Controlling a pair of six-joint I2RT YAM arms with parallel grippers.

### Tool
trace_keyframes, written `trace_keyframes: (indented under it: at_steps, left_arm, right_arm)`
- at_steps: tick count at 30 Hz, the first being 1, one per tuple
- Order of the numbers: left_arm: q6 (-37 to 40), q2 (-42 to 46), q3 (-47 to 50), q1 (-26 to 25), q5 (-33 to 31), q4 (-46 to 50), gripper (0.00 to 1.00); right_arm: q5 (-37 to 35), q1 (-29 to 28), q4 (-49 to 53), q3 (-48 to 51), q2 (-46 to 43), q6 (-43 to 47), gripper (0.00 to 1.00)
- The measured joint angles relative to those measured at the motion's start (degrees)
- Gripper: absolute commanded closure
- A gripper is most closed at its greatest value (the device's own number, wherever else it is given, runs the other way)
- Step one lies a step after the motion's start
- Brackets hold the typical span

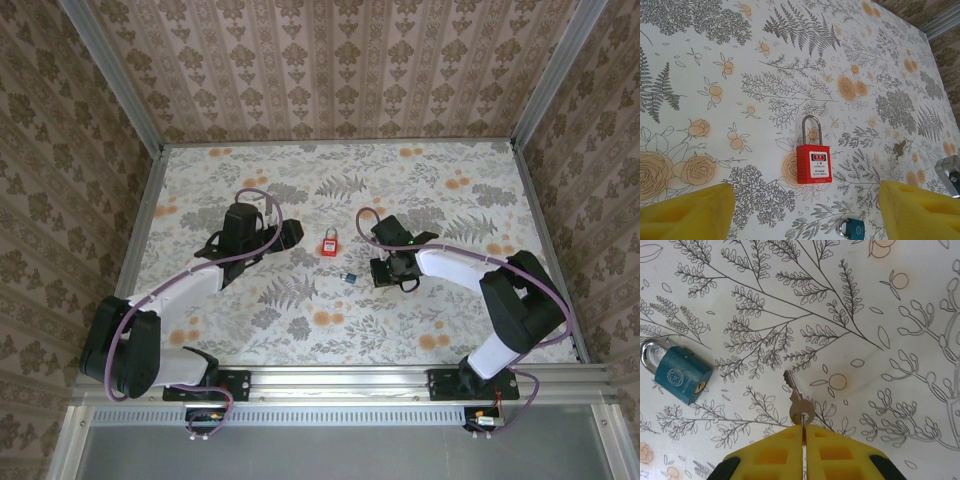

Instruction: Unlock with the key

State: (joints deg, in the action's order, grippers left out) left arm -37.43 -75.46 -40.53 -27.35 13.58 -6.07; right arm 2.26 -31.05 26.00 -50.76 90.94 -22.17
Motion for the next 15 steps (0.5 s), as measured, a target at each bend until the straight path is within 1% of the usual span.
trace_keyframes:
  at_steps: [3, 8, 9, 11, 15]
  left_arm:
    - [0.5, 0.0, 0.0, 0.0, 0.7, -0.9, 0.24]
    - [1.7, -0.2, 0.0, -1.0, 3.3, -3.3, 0.29]
    - [2.1, -0.4, 0.0, -1.5, 4.2, -4.1, 0.29]
    - [2.8, -1.1, 0.0, -2.5, 5.9, -5.6, 0.33]
    - [4.7, -3.0, 0.0, -5.6, 8.7, -8.3, 0.36]
  right_arm:
    - [-0.9, -0.5, 1.5, -1.0, -1.6, 0.6, 0.89]
    - [-2.0, -1.6, 4.2, -3.6, -5.0, 1.5, 0.89]
    - [-2.1, -1.8, 4.8, -4.1, -5.7, 1.7, 0.89]
    - [-2.1, -2.3, 6.1, -5.2, -6.7, 2.2, 0.89]
    - [-2.1, -3.4, 9.0, -7.9, -8.5, 2.8, 0.89]
